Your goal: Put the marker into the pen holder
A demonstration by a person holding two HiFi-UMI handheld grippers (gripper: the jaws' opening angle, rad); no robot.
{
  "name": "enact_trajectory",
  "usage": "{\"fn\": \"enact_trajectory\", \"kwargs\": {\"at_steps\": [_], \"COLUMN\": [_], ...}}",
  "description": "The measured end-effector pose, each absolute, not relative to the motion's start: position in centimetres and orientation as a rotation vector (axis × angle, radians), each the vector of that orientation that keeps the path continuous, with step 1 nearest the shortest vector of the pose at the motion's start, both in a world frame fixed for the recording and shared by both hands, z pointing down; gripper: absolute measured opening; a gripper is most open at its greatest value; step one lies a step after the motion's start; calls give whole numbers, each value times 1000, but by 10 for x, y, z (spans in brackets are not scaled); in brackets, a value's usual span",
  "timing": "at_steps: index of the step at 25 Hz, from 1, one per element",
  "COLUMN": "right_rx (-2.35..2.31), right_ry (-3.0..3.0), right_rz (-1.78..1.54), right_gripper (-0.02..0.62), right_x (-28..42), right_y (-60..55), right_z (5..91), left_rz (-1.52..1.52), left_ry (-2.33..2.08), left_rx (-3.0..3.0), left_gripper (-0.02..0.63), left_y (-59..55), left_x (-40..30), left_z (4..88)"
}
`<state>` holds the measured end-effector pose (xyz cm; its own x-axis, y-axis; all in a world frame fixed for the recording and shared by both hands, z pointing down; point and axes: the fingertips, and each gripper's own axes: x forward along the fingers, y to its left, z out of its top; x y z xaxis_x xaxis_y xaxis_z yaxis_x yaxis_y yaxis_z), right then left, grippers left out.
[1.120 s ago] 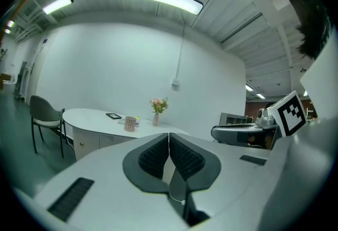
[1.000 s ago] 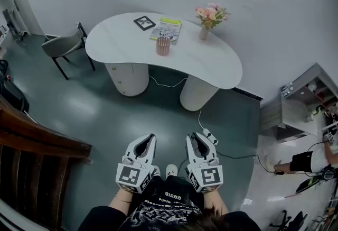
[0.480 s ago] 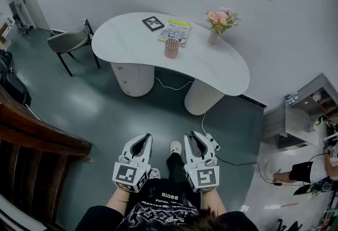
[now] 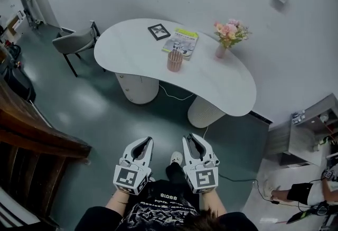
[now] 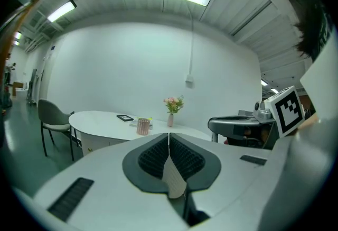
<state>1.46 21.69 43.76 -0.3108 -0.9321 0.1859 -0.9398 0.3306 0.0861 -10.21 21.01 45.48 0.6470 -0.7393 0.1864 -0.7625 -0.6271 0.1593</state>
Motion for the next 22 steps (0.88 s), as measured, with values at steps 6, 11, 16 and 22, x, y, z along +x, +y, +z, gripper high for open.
{"fn": "enact_trajectory", "kwargs": {"at_steps": [6,11,16,22], "right_rx": [1673,1547,1501,1416], "right_ry": [-2441,-2505,-2540,-2567], "right_rz": [132,180,172,152], "right_gripper": [91,91,91,91], "right_x": [50,70,98,110], "right_y": [163,127,101,86], "right_z": [445,457,459,462], "left_rz": [164,186,213,219], "left_ry": [-1278,-1325,-1371,-1403], "left_rx": [2624,2601,2600,2548], "left_gripper": [25,25,25,25], "left_y": [160,127,102,91], "left_x": [-64,-31,2,19], "left_z": [451,454,454,461]}}
